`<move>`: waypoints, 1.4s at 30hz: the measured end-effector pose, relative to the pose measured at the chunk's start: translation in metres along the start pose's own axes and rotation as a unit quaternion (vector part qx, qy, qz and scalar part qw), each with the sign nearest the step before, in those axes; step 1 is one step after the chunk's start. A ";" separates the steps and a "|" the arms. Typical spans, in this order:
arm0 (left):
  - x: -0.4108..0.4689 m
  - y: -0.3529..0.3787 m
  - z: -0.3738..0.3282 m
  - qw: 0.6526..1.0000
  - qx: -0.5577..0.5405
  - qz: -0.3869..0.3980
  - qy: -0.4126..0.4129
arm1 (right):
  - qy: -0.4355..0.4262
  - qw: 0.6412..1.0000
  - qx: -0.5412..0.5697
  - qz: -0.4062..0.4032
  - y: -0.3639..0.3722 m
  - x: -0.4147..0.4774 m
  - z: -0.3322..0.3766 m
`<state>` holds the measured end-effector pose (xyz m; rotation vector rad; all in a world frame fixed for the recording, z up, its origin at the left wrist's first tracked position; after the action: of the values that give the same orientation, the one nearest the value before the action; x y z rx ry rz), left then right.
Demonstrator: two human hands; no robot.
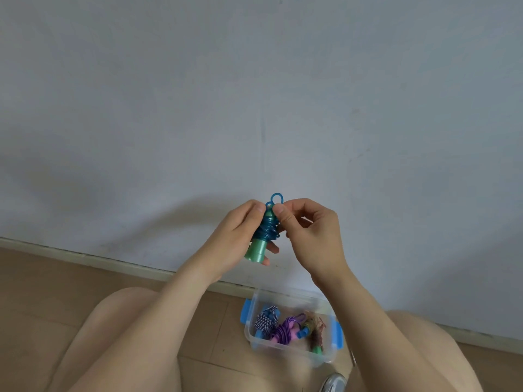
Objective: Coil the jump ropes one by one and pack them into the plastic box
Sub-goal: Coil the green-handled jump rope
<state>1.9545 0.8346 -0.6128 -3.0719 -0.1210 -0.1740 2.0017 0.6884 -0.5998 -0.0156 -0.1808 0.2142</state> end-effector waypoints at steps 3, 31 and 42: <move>0.002 -0.003 -0.001 1.000 -0.008 -0.009 0.011 | -0.008 1.000 -0.026 -0.011 0.000 0.001 -0.001; 0.006 -0.011 -0.001 0.999 -0.013 -0.030 0.006 | -0.230 0.892 -0.387 0.050 0.035 -0.010 0.009; 0.006 -0.016 0.000 0.996 0.056 -0.070 0.015 | -0.337 0.793 -0.508 0.007 0.049 -0.023 0.024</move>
<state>1.9592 0.8511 -0.6114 -2.9471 -0.3339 -0.2115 1.9648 0.7314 -0.5817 -1.0353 -1.0043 0.1062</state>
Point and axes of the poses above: each hand's wrist, its own x-axis towards the middle knuckle, its own y-axis out of the palm, z = x × y, the point moved 8 cm from there along x, towards the middle knuckle, and after that the axes turned 4 degrees about y, right-handed, at the moved point
